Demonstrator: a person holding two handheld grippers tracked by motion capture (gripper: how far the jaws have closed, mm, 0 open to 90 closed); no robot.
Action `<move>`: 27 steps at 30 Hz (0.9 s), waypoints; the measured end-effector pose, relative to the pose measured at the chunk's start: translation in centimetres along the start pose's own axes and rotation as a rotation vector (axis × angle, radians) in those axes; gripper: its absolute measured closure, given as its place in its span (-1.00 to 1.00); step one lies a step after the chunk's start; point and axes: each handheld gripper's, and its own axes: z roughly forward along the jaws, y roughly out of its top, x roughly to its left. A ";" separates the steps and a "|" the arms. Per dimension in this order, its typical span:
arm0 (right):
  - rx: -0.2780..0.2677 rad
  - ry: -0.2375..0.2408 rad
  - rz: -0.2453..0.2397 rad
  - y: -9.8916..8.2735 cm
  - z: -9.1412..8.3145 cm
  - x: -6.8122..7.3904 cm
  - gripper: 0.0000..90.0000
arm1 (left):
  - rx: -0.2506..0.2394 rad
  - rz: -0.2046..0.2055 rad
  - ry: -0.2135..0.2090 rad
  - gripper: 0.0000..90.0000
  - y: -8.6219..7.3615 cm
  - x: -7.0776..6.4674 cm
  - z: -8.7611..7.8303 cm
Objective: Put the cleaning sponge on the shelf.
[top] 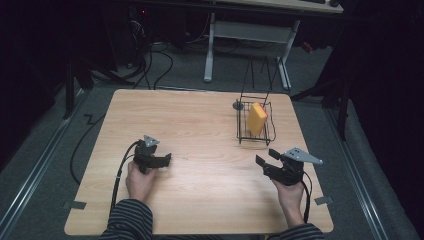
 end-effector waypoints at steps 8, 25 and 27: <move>0.036 -0.005 -0.002 -0.6 1.0 0.1 -0.15 | 0.001 0.000 0.001 -0.61 0.0 0.0 0.0; 0.081 -0.006 0.001 -1.6 2.8 0.2 -0.15 | 0.001 0.000 0.001 -0.61 0.0 0.0 0.0; 0.086 -0.008 0.004 -1.7 2.9 0.2 -0.15 | 0.001 0.000 0.001 -0.61 0.0 0.0 0.0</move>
